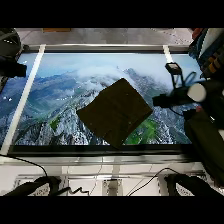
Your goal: Fold the clothes and pants, and hang the long-sleeved shirts on hangers.
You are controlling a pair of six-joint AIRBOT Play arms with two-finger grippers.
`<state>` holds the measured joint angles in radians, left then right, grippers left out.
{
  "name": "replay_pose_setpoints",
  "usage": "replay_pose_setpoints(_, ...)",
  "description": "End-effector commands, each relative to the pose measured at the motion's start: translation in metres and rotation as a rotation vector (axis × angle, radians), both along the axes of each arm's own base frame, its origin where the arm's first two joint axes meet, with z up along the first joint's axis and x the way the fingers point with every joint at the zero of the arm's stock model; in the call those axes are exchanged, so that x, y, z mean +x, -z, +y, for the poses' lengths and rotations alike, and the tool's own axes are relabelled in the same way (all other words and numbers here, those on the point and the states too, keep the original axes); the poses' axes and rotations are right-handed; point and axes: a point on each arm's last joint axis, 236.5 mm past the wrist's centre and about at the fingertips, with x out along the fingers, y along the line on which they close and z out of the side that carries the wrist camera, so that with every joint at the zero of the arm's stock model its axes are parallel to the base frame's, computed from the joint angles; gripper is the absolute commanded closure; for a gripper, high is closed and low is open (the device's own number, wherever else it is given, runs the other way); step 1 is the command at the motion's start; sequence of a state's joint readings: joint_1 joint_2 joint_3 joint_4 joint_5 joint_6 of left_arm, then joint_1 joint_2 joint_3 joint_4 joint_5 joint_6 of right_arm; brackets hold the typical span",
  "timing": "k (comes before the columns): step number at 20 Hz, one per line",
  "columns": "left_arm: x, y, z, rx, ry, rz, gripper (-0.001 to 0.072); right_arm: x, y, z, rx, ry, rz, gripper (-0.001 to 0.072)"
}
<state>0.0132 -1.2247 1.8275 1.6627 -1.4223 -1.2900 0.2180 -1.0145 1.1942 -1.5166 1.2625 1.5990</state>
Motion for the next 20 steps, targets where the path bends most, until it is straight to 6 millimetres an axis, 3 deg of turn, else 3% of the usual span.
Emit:
replay_pose_setpoints(1, 0.002, 0.009, 0.0, -0.049, -0.05, 0.022, 0.0679, -0.055, -0.026, -0.005, 0.03, -0.029, -0.059, 0.0661)
replay_pose_setpoints(4, 0.008, 0.023, 0.0, -0.093, -0.103, 0.052, 0.0679, -0.068, -0.066, -0.01, 0.053, -0.026, -0.206, 0.0661)
replay_pose_setpoints(7, 0.006, 0.047, -0.006, -0.122, -0.109, 0.126, 0.0669, -0.052, -0.111, -0.008, 0.101, -0.013, -0.421, 0.0661)
replay_pose_setpoints(8, 0.005, 0.055, -0.005, -0.121, -0.11, 0.146, 0.0568, -0.051, -0.112, -0.008, 0.1, -0.012, -0.428, 0.066)
replay_pose_setpoints(9, 0.005, 0.064, -0.005, -0.119, -0.111, 0.163, 0.0345, -0.05, -0.105, -0.014, 0.068, -0.006, -0.41, 0.0661)
replay_pose_setpoints(10, 0.006, 0.074, -0.005, -0.118, -0.112, 0.177, 0.0177, -0.05, -0.093, -0.026, 0.006, 0.004, -0.371, 0.0661)
replay_pose_setpoints(12, 0.009, 0.094, -0.005, -0.114, -0.106, 0.196, 0.0169, -0.05, -0.059, -0.058, -0.146, 0.028, -0.272, 0.0662)
replay_pose_setpoints(15, 0.009, 0.129, -0.006, -0.111, -0.105, 0.244, 0.017, -0.05, 0.015, -0.086, -0.18, 0.072, -0.103, 0.0662)
replay_pose_setpoints(17, 0.003, 0.15, -0.006, -0.107, -0.104, 0.289, 0.017, -0.044, 0.057, -0.084, -0.047, 0.15, -0.063, 0.0662)
replay_pose_setpoints(20, 0.005, 0.165, -0.008, -0.113, -0.095, 0.294, 0.0171, -0.019, 0.096, -0.074, 0.251, 0.353, -0.082, 0.0662)
